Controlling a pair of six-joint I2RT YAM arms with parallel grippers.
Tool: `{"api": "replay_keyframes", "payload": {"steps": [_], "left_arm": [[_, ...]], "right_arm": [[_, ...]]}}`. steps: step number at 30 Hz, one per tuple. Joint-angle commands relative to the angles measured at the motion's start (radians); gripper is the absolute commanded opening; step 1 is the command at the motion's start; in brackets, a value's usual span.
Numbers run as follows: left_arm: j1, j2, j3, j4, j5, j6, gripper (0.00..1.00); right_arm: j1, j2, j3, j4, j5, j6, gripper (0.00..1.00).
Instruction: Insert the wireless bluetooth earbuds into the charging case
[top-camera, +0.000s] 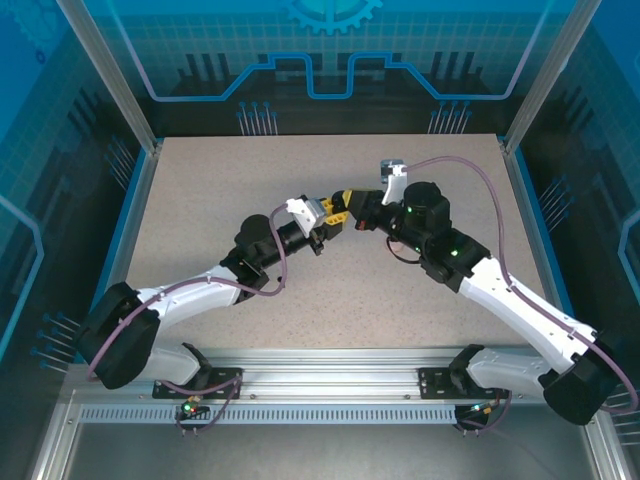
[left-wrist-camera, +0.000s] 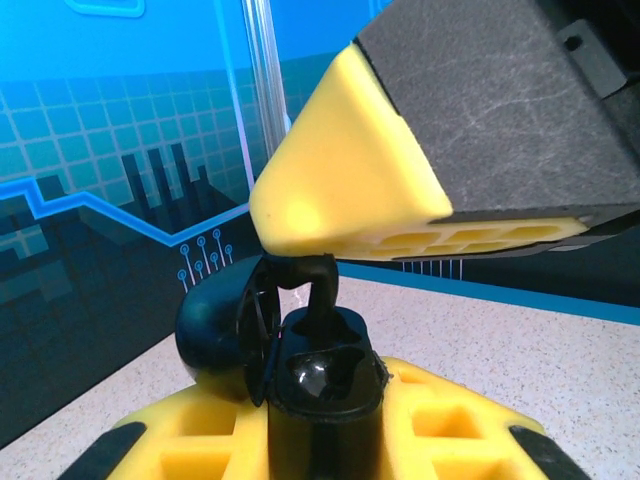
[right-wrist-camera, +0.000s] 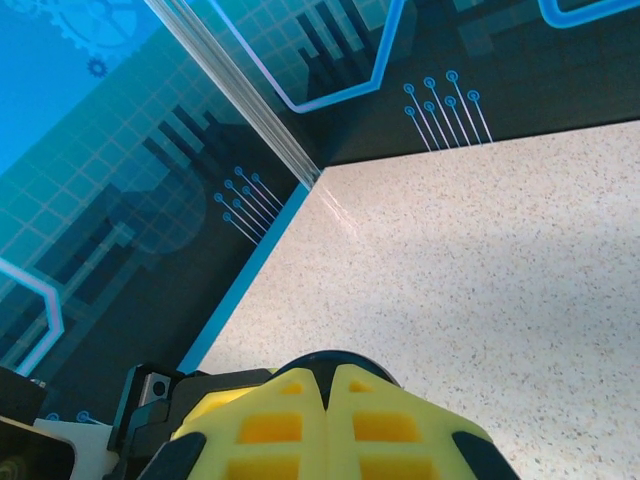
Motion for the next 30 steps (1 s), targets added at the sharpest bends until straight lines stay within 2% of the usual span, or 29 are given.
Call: {"api": "replay_keyframes", "payload": {"steps": [1, 18, 30], "left_arm": [[-0.011, -0.016, 0.042, 0.091, 0.03, -0.007, 0.0], [-0.011, -0.007, 0.034, 0.094, -0.009, 0.025, 0.0], [-0.011, -0.003, 0.038, 0.106, 0.001, 0.028, 0.0]], "right_arm": [[-0.003, 0.031, 0.013, -0.107, -0.006, 0.024, 0.03], [0.006, -0.027, 0.034, -0.164, -0.025, 0.031, 0.04], [0.013, 0.01, 0.054, -0.194, -0.031, 0.029, 0.04]]}}
